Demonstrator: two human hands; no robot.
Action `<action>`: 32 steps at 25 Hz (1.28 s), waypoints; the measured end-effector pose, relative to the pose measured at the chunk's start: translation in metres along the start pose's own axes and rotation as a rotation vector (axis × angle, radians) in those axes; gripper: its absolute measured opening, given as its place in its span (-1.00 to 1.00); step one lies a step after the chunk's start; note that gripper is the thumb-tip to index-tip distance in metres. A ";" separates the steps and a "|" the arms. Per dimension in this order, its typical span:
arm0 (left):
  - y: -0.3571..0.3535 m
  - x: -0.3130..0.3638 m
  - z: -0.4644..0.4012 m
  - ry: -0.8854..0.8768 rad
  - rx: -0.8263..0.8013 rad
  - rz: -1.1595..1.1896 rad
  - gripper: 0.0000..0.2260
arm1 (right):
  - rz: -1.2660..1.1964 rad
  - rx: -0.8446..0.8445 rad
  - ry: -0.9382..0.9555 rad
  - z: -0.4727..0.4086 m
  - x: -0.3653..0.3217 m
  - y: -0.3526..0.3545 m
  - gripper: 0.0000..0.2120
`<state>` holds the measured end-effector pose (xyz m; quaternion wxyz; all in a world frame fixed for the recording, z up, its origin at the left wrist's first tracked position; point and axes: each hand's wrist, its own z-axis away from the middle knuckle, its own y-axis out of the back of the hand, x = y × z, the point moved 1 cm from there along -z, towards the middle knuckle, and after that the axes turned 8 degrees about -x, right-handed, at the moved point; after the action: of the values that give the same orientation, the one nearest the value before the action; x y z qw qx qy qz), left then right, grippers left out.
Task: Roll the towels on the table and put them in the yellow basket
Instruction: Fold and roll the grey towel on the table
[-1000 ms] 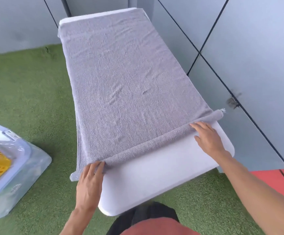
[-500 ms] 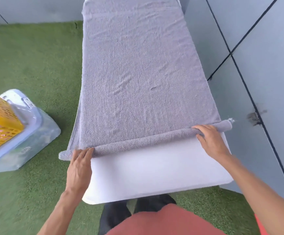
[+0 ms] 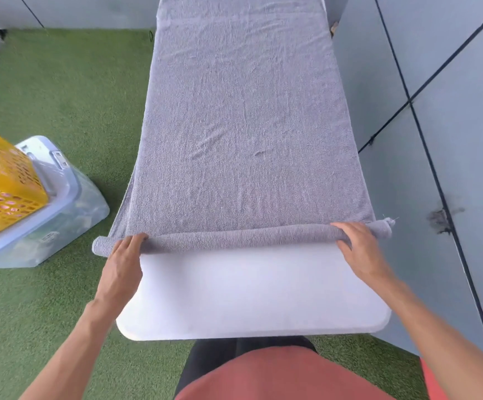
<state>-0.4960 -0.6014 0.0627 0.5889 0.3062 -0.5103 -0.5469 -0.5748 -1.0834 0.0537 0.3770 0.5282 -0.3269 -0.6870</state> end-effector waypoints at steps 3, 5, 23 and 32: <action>0.012 0.001 -0.015 0.042 -0.068 0.105 -0.61 | -0.193 -0.083 -0.155 -0.014 -0.014 0.021 -0.60; 0.017 0.000 -0.026 0.061 -0.108 0.140 -0.64 | -0.312 -0.130 -0.270 -0.022 -0.011 0.031 -0.65; -0.017 -0.018 -0.028 -0.137 0.104 -0.015 -0.53 | 0.216 0.145 -0.143 -0.013 -0.005 -0.007 -0.59; 0.015 -0.028 -0.052 -0.033 -0.164 0.181 -0.71 | -0.098 -0.179 -0.223 -0.005 0.005 0.032 -0.68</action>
<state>-0.4390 -0.5820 0.0541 0.6505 0.2007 -0.4990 -0.5363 -0.5646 -1.1040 0.0776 0.3501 0.4283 -0.2779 -0.7853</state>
